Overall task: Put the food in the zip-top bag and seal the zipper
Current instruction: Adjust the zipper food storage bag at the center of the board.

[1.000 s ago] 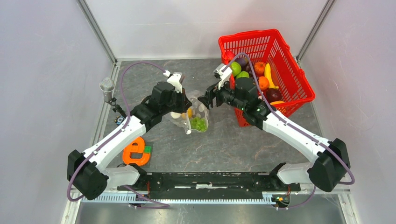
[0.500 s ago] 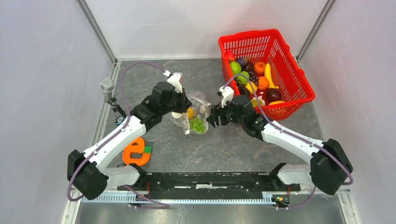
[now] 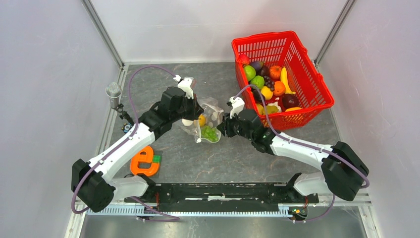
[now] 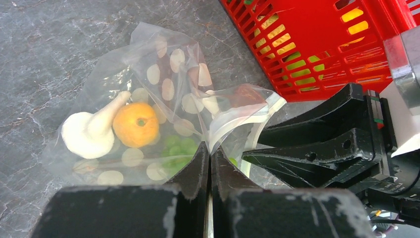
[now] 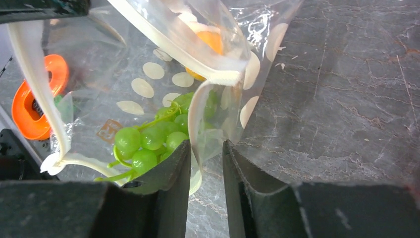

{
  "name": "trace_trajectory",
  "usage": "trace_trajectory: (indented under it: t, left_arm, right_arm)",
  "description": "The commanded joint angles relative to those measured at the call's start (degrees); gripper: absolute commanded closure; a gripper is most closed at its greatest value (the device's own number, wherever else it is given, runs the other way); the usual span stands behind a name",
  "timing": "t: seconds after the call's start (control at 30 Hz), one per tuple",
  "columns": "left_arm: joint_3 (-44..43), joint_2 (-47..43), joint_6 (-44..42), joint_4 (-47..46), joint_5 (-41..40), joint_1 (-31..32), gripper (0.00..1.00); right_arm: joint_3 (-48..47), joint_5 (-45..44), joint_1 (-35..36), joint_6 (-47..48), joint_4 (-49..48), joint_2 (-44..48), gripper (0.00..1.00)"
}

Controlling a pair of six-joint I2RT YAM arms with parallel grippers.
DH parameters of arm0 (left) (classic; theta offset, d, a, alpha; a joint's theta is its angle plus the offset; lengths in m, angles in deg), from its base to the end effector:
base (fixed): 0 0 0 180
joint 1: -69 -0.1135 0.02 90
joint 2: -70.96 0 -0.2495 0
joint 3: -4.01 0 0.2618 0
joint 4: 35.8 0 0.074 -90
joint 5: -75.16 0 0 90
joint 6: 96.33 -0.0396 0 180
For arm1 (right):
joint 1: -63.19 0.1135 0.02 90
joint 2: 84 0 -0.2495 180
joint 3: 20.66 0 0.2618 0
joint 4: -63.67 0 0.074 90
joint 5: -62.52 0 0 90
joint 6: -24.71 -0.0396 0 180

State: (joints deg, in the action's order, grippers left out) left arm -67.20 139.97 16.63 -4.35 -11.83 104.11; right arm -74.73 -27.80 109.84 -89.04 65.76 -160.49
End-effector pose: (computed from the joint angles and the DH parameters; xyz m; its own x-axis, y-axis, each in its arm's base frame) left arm 0.2371 -0.1692 0.3010 -0.6067 -0.0496 -0.7934 0.4074 0.8376 -0.3640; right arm 0.2110 0.2232 0.2091 -0.5521 0.0018 -0.8338 -0.5477 0.7532 0.3643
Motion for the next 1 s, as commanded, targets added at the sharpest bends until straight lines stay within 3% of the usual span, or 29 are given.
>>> trace_trajectory:
  t: [0.0,0.1,0.13,0.23,0.53,0.67,0.8,0.97]
  left_arm:
    - [-0.67,-1.04,2.68,-3.16,-0.99,0.17,0.98]
    - [-0.58,-0.98,2.84,-3.24,-0.59,0.17,0.98]
    - [-0.58,-0.96,2.87,-3.34,-0.51,0.14,0.98]
    - [-0.58,-1.19,2.72,-3.10,-0.44,0.13,0.98]
    - [-4.65,-3.00,-0.31,3.55,-8.21,0.10,0.98]
    - [-8.99,-4.40,-2.30,9.67,-10.89,-0.72,0.98]
    - [-16.16,-5.86,-5.11,14.99,-10.13,-1.10,0.98]
    - [-21.34,-8.03,-5.98,17.90,-8.88,-1.04,0.98]
  right_arm:
    - [2.75,-4.34,0.94,-2.60,-7.23,-0.22,0.69]
    - [3.81,-4.32,1.42,-3.53,-9.19,-0.69,0.73]
    - [3.67,-4.41,1.42,-3.12,-9.15,-0.93,0.84]
    - [2.63,-4.86,1.47,-1.74,-8.23,-0.55,0.99]
    - [-8.11,0.14,1.27,8.33,-1.66,8.12,1.00]
    - [-12.61,2.06,-1.11,7.85,0.50,10.44,1.00]
    - [-18.05,12.75,-5.49,7.72,0.21,8.31,1.00]
    - [-18.85,14.64,-7.40,6.68,-2.35,6.33,1.00]
